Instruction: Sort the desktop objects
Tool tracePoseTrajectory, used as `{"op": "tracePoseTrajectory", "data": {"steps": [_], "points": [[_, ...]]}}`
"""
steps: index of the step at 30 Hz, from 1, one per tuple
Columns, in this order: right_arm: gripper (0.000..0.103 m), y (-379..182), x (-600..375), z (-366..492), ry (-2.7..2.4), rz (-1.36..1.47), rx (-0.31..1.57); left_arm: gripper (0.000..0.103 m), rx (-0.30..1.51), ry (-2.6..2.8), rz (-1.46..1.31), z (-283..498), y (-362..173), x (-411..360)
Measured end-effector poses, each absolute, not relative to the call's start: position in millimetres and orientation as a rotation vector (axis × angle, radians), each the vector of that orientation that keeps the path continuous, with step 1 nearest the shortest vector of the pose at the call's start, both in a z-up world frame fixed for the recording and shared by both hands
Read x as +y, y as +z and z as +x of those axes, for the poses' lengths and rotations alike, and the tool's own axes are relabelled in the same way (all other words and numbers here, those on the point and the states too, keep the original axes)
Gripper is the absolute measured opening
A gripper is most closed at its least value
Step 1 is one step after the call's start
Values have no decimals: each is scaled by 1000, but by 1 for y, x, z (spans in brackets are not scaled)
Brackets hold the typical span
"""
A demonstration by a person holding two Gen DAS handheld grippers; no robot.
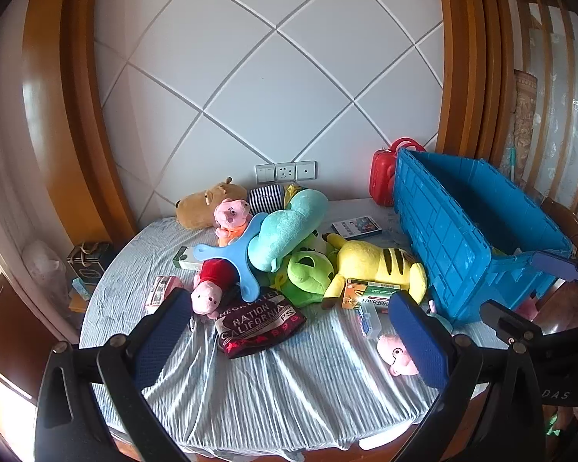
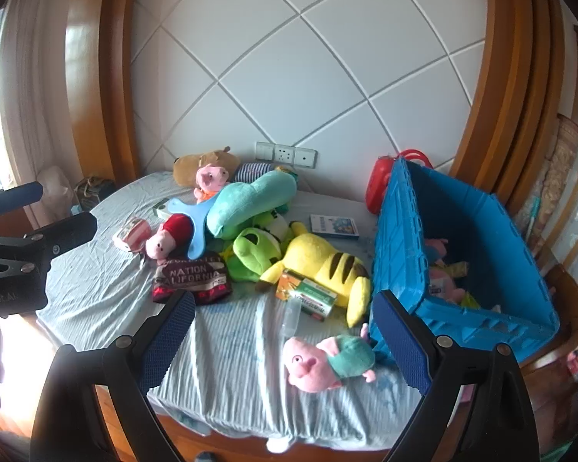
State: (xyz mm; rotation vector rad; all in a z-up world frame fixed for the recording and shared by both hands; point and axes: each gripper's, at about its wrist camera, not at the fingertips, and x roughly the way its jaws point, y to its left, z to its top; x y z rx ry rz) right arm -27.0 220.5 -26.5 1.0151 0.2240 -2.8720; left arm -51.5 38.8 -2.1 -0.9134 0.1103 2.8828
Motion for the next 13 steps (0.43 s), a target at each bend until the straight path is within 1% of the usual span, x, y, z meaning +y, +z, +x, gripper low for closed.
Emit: {"op": "tracePoseTrajectory", "data": {"steps": [13], "points": [[94,-26,226,-21,-2880,1004,234,103,90,2932,-889,-40,-1,38]]}}
